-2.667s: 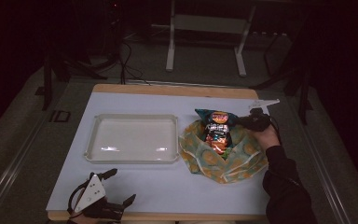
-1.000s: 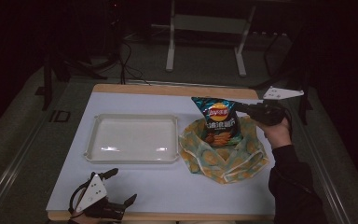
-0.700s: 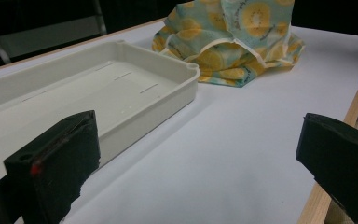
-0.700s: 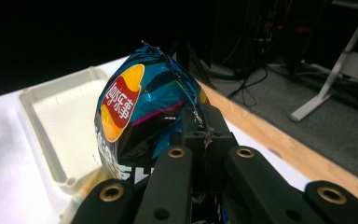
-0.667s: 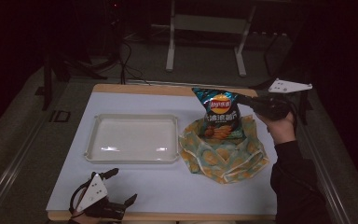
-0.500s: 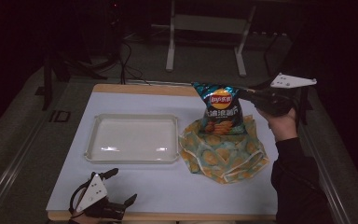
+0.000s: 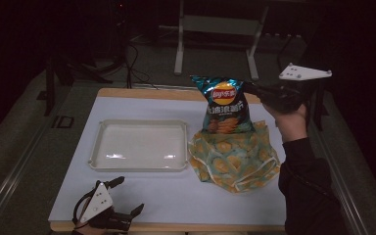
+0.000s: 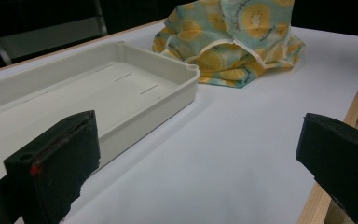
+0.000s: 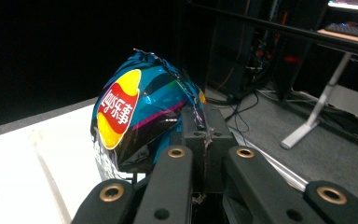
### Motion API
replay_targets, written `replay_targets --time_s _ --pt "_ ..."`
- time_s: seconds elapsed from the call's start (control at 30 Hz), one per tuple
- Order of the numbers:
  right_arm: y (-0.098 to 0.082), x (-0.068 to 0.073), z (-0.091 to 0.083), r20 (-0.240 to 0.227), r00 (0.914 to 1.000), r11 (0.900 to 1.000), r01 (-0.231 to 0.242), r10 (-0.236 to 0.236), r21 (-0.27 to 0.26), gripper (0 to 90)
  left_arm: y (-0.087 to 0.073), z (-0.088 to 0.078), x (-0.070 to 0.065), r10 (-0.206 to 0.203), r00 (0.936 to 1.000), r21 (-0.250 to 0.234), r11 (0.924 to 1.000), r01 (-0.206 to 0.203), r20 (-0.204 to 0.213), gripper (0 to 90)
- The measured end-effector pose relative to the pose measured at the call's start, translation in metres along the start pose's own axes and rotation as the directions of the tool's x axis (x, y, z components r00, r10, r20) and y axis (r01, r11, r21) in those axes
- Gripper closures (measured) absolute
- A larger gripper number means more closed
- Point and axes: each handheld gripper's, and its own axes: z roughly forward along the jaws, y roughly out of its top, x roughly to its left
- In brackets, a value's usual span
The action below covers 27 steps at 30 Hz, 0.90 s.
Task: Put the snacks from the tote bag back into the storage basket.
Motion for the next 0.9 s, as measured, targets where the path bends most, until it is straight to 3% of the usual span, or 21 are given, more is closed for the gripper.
replay_targets --time_s 0.4,0.9 --pt "0.013 0.033 0.038 -0.063 0.9976 0.999 0.03 -0.029 0.017 90.0 0.0 -0.001 0.0 0.004 1.0 0.001 1.0 -0.004 0.007 0.1" --pt "0.02 0.062 0.073 -0.121 0.9923 1.0 0.027 -0.027 -0.004 90.0 0.0 -0.002 0.0 0.002 0.9999 -0.004 1.0 -0.002 0.011 0.1"
